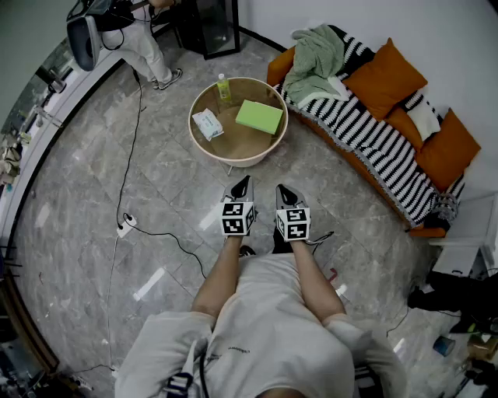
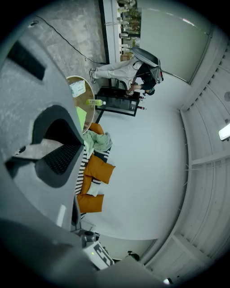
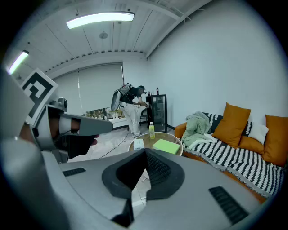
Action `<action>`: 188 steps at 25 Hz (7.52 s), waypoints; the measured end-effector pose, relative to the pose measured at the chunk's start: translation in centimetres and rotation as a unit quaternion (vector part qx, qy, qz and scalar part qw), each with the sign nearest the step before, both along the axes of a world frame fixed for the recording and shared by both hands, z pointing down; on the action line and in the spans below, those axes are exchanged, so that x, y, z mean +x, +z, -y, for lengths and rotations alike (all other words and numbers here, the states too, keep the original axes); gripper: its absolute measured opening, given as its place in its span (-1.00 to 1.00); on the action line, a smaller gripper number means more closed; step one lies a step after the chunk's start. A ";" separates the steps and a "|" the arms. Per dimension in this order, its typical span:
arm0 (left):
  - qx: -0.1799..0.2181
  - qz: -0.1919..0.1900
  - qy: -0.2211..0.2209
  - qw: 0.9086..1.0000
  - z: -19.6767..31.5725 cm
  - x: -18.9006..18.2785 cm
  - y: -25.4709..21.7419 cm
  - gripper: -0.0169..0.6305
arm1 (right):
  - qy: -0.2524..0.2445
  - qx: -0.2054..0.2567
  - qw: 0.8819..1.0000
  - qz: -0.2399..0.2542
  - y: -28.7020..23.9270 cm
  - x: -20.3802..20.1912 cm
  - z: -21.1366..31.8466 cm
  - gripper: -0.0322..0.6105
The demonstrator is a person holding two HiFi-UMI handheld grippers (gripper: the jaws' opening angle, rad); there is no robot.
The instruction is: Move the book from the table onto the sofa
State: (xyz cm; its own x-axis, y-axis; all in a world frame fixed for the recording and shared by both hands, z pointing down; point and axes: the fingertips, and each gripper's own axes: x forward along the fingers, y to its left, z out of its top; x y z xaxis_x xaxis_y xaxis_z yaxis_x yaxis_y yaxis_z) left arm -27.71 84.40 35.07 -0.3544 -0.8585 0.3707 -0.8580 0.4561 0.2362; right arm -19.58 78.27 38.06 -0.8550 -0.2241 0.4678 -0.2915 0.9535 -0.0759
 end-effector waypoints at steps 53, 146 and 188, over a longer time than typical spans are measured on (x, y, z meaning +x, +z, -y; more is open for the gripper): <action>-0.110 0.023 -0.111 0.987 18.3 -10.2 3.0 -0.92 | -0.064 -0.196 0.978 -0.042 8.0 -5.4 21.7 -0.88; -0.341 -0.213 0.126 0.907 30.9 -43.2 36.3 -0.92 | 0.172 -0.249 0.922 -0.243 30.7 -29.6 39.1 -0.88; -0.294 -0.266 0.162 0.904 35.6 -40.7 41.9 -0.18 | 0.159 -0.354 0.902 -0.190 38.8 -32.6 36.8 -0.19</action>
State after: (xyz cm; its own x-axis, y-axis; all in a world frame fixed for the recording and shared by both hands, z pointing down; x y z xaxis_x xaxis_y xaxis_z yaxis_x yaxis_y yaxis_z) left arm -68.36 48.82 76.98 0.2431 -0.4843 0.8405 -0.8059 0.3814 0.4528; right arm -52.22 41.45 76.82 -0.5477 0.0405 0.8357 -0.6746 0.5695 -0.4697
